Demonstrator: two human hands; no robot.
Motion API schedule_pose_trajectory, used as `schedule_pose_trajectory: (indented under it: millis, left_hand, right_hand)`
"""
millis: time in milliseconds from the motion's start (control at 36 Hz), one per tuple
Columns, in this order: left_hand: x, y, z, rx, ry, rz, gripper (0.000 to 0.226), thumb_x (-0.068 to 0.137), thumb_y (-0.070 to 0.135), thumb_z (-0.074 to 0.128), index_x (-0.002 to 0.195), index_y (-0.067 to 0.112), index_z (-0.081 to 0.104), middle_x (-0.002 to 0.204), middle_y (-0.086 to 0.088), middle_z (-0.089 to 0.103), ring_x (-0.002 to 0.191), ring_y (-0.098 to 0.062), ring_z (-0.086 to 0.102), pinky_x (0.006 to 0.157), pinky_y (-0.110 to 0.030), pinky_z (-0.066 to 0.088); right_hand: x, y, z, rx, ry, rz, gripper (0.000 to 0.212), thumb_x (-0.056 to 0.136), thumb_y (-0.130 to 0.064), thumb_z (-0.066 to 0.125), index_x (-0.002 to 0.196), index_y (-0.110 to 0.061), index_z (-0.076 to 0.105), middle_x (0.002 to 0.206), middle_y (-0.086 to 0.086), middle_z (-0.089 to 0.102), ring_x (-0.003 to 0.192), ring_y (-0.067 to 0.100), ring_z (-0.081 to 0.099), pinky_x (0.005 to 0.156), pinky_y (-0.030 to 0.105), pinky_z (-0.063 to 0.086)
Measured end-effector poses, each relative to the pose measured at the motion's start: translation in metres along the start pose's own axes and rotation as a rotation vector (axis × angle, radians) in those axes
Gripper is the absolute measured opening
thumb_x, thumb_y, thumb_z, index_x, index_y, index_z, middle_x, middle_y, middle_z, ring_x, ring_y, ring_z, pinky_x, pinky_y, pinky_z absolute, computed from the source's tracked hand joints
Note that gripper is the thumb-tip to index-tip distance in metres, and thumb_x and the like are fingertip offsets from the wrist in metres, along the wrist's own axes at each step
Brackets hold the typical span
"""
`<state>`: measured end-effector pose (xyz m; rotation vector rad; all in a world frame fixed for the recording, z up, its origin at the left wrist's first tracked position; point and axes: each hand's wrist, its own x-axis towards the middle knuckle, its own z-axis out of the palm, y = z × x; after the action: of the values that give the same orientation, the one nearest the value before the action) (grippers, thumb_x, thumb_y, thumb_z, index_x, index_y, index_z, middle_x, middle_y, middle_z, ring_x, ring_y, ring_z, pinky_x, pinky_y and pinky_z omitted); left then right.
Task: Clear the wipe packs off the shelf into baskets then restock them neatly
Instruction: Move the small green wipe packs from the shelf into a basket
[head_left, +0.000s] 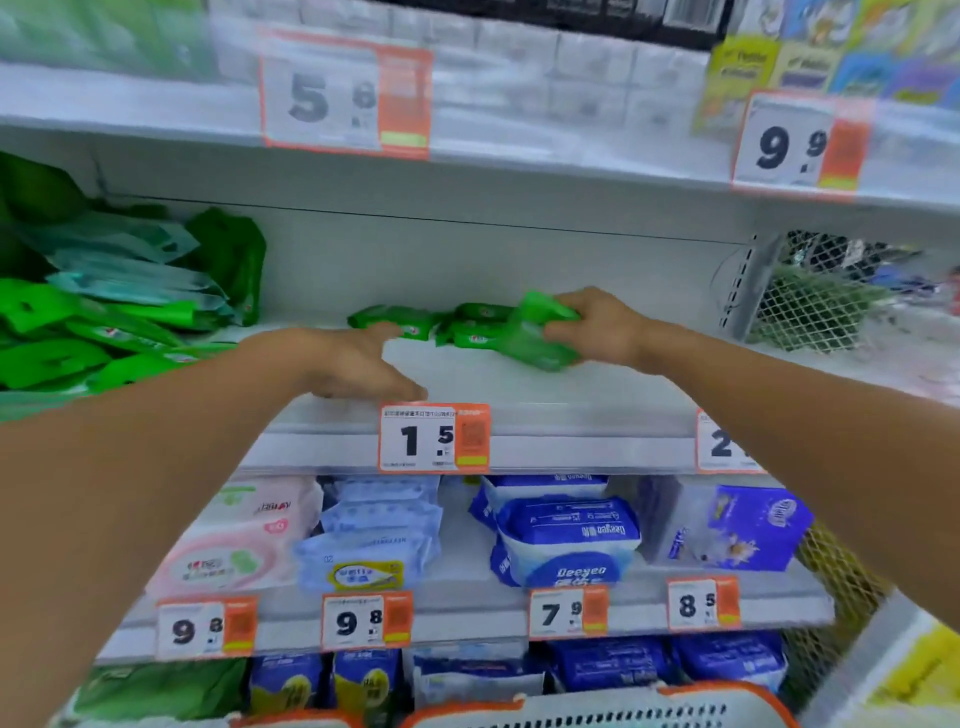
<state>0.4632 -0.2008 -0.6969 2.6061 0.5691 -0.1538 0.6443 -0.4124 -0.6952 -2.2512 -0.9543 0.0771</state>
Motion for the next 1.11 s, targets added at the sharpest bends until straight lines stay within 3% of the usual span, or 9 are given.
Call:
schedule_pose_trajectory:
  millis: [111, 250, 389, 500, 639, 722, 833, 944, 1111]
  left_hand:
    - [0.004, 0.008, -0.006, -0.076, 0.049, 0.004, 0.124, 0.067, 0.047, 0.087, 0.153, 0.039, -0.003, 0.143, -0.005, 0.049, 0.115, -0.033, 0.059, 0.091, -0.057, 0.052]
    - [0.012, -0.004, -0.015, -0.224, 0.044, 0.032, 0.062, 0.084, 0.053, 0.070, 0.138, 0.039, 0.041, 0.120, 0.000, 0.065, 0.100, -0.028, 0.065, 0.067, -0.031, 0.047]
    - [0.021, -0.025, -0.018, -0.360, 0.066, 0.078, 0.038, 0.093, 0.038, 0.066, 0.128, 0.031, 0.053, 0.113, -0.002, 0.072, 0.105, -0.031, 0.067, 0.062, -0.028, 0.041]
    - [0.026, -0.045, -0.018, -0.528, 0.160, 0.060, 0.027, 0.096, 0.029, 0.064, 0.121, 0.024, 0.055, 0.106, -0.005, 0.074, 0.089, -0.029, 0.071, 0.066, -0.031, 0.051]
    - [0.014, -0.072, -0.016, -0.831, 0.271, -0.031, 0.029, 0.095, 0.019, 0.065, 0.123, 0.018, 0.055, 0.103, -0.010, 0.073, 0.083, -0.031, 0.072, 0.053, -0.044, 0.059]
    - [0.004, -0.081, -0.025, -0.707, 0.472, 0.108, 0.022, 0.088, 0.015, 0.073, 0.103, 0.022, 0.059, 0.096, -0.005, 0.070, 0.078, -0.027, 0.071, 0.053, -0.045, 0.061]
    - [-0.019, -0.097, -0.038, 0.007, 0.871, 0.424, 0.034, 0.071, 0.016, 0.087, 0.084, 0.021, 0.056, 0.081, -0.001, 0.059, 0.077, -0.029, 0.058, 0.067, -0.038, 0.050]
    - [-0.050, -0.103, -0.023, 0.534, 0.872, 0.433, 0.045, 0.068, 0.027, 0.084, 0.093, 0.021, 0.047, 0.096, -0.003, 0.058, 0.087, -0.031, 0.059, 0.063, -0.041, 0.049]
    - [-0.082, -0.101, -0.013, 0.338, 0.842, 0.295, 0.049, 0.083, 0.028, 0.072, 0.098, 0.018, 0.027, 0.095, -0.014, 0.053, 0.092, -0.042, 0.058, 0.066, -0.039, 0.035]
  right_hand:
    - [0.002, -0.044, 0.022, 0.676, -0.263, -0.005, 0.015, 0.099, -0.012, 0.057, 0.111, -0.011, 0.066, 0.103, 0.009, 0.073, 0.093, 0.020, 0.073, 0.081, 0.035, 0.062]
    - [0.023, -0.056, 0.046, 0.733, -0.383, 0.118, 0.029, 0.099, -0.034, 0.058, 0.118, -0.012, 0.064, 0.111, 0.012, 0.073, 0.088, 0.022, 0.075, 0.074, 0.030, 0.062]
    - [0.079, -0.038, 0.038, -0.034, 0.188, 0.107, 0.051, 0.075, -0.048, 0.078, 0.117, -0.024, 0.064, 0.119, 0.000, 0.067, 0.097, 0.019, 0.068, 0.076, 0.028, 0.056]
    - [0.105, -0.021, 0.048, -0.768, -0.096, 0.130, 0.110, 0.069, -0.032, 0.082, 0.158, -0.029, 0.018, 0.154, 0.007, 0.036, 0.136, 0.032, 0.041, 0.107, 0.037, 0.045]
    - [0.111, -0.020, 0.054, -0.615, -0.265, 0.257, 0.093, 0.071, -0.017, 0.066, 0.152, -0.028, 0.022, 0.124, 0.007, 0.052, 0.104, 0.028, 0.057, 0.071, 0.032, 0.051]
    - [0.109, -0.027, 0.050, -0.572, -0.243, 0.268, 0.097, 0.070, -0.044, 0.076, 0.153, -0.029, 0.029, 0.141, 0.005, 0.044, 0.121, 0.029, 0.050, 0.092, 0.042, 0.054]
    - [0.092, -0.050, 0.047, -0.620, -0.316, 0.230, 0.099, 0.064, -0.064, 0.081, 0.144, -0.023, 0.039, 0.139, 0.008, 0.043, 0.123, 0.028, 0.046, 0.099, 0.040, 0.047]
    - [0.073, -0.051, 0.054, -0.401, -0.386, 0.282, 0.104, 0.056, -0.052, 0.090, 0.138, -0.029, 0.031, 0.134, 0.005, 0.043, 0.121, 0.029, 0.045, 0.104, 0.051, 0.044]
    - [0.045, -0.072, 0.063, -0.278, -0.246, 0.207, 0.083, 0.070, -0.026, 0.083, 0.141, -0.017, 0.040, 0.121, 0.006, 0.053, 0.106, 0.025, 0.057, 0.086, 0.042, 0.057]
